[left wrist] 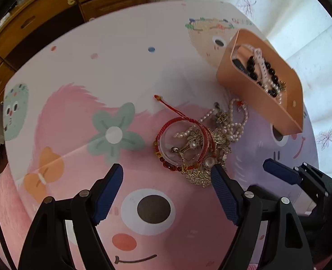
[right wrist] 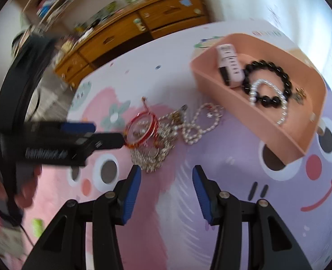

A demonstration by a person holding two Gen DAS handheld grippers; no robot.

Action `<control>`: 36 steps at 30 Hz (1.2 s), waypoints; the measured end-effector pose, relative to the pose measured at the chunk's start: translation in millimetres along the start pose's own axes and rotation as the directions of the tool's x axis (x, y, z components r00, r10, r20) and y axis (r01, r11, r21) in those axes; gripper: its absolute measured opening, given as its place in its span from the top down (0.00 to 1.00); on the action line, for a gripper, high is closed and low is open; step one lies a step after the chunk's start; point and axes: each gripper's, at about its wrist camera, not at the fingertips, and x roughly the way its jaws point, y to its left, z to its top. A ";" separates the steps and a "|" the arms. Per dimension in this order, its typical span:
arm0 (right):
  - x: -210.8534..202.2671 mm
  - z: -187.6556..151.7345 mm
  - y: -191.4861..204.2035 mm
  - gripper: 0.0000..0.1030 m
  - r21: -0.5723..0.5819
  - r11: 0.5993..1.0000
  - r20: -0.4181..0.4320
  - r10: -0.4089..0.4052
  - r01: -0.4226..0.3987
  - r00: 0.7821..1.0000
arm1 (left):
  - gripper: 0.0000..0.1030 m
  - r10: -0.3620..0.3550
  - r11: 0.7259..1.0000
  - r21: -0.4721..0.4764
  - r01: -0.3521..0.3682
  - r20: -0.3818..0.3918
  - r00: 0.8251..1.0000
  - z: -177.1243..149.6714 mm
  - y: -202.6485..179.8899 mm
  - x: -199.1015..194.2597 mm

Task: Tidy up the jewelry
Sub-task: 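Move the left tool to the red string bracelet in the pile and close on it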

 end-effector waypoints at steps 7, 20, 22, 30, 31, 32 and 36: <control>16.1 -26.2 26.4 0.53 -0.172 0.981 0.082 -0.075 0.088 0.994 | 0.21 -0.026 1.000 0.009 0.026 -0.010 1.000 7.1 0.4 26.6; 33.7 -32.3 34.5 0.53 -0.227 0.952 0.134 -0.176 0.203 0.975 | 0.35 -0.078 0.995 0.074 0.073 0.075 0.994 17.5 -16.4 35.9; 34.8 -31.2 34.7 0.53 -0.236 0.949 0.140 -0.181 0.210 0.973 | 0.41 -0.091 0.993 0.086 0.084 0.083 0.992 18.3 -20.9 35.8; 43.5 -17.8 36.2 0.52 -0.227 0.949 0.147 -0.187 0.217 0.971 | 0.41 -0.104 0.993 0.063 0.096 0.148 0.983 18.4 -10.8 24.3; 44.8 -15.2 37.9 0.50 -0.227 0.949 0.149 -0.188 0.218 0.971 | 0.41 -0.108 0.993 0.055 0.100 0.161 0.981 18.9 -7.0 22.6; 46.2 -13.6 39.5 0.48 -0.228 0.947 0.156 -0.192 0.224 0.969 | 0.41 -0.123 0.992 0.042 0.118 0.177 0.976 19.3 -2.9 18.3; 51.9 -6.5 47.6 0.36 -0.237 0.936 0.195 -0.216 0.259 0.957 | 0.41 -0.145 0.989 0.023 0.144 0.208 0.967 15.8 11.1 6.7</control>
